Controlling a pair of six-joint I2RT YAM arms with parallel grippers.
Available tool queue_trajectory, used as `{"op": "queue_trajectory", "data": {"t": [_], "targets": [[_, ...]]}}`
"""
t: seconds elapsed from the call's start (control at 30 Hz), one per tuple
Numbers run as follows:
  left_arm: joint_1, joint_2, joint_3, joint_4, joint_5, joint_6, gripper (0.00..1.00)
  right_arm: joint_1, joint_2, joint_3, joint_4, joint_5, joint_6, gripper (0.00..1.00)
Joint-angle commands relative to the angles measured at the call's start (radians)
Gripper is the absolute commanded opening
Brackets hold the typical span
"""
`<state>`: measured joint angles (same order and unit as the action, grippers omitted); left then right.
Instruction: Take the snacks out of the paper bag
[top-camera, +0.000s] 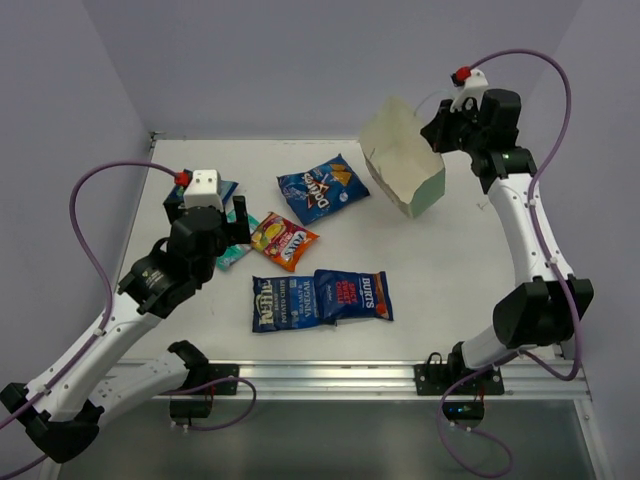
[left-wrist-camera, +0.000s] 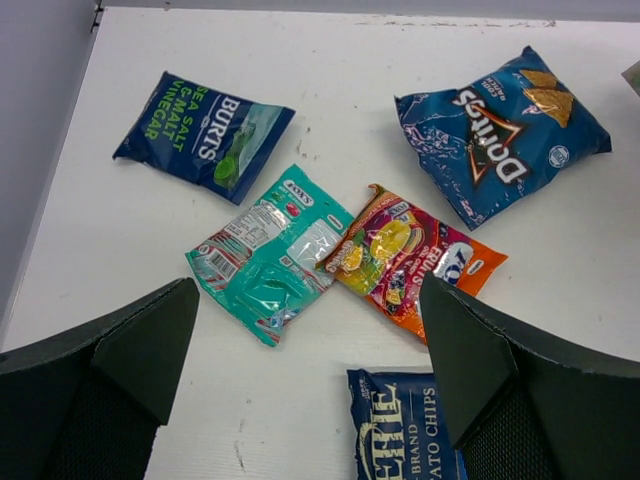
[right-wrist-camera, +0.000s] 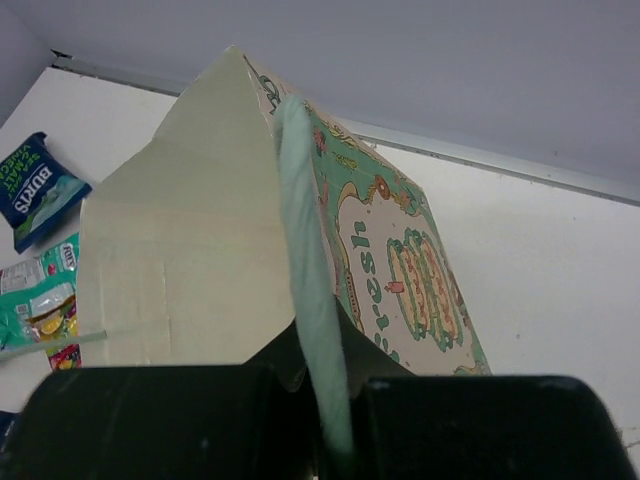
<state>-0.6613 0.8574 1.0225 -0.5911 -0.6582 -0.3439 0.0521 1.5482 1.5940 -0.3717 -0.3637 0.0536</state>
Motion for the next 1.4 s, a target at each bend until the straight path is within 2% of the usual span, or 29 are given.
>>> {"op": "queue_trajectory", "data": {"t": [0.0,0.33,0.47,0.57,0.73,0.87,0.9,1.17,1.37], "targets": [[0.006,0.000,0.011,0.042,-0.011,0.002,1.00,-0.003,-0.036,0.061,-0.045,-0.043,0.000,0.02],[0.006,-0.011,0.037,-0.002,0.006,-0.021,1.00,-0.047,0.067,0.017,-0.084,-0.041,0.029,0.05],[0.006,-0.014,0.045,-0.032,0.008,-0.038,1.00,-0.095,0.113,-0.005,-0.093,-0.026,0.049,0.11],[0.006,-0.018,0.050,-0.045,0.011,-0.049,1.00,-0.110,0.124,-0.023,-0.098,0.009,0.063,0.19],[0.006,-0.020,0.063,-0.050,0.015,-0.053,1.00,-0.124,0.089,-0.037,-0.105,0.124,0.061,0.46],[0.006,-0.005,0.077,-0.049,0.020,-0.047,1.00,-0.127,0.043,-0.026,-0.119,0.152,0.045,0.69],[0.006,-0.001,0.079,-0.049,0.022,-0.046,1.00,-0.127,0.033,-0.019,-0.127,0.157,0.040,0.72],[0.006,0.019,0.096,-0.038,0.045,-0.041,1.00,-0.127,-0.037,-0.006,-0.144,0.239,0.009,0.84],[0.006,0.025,0.108,-0.039,0.065,-0.043,1.00,-0.129,-0.036,0.017,-0.164,0.299,0.000,0.85]]}}
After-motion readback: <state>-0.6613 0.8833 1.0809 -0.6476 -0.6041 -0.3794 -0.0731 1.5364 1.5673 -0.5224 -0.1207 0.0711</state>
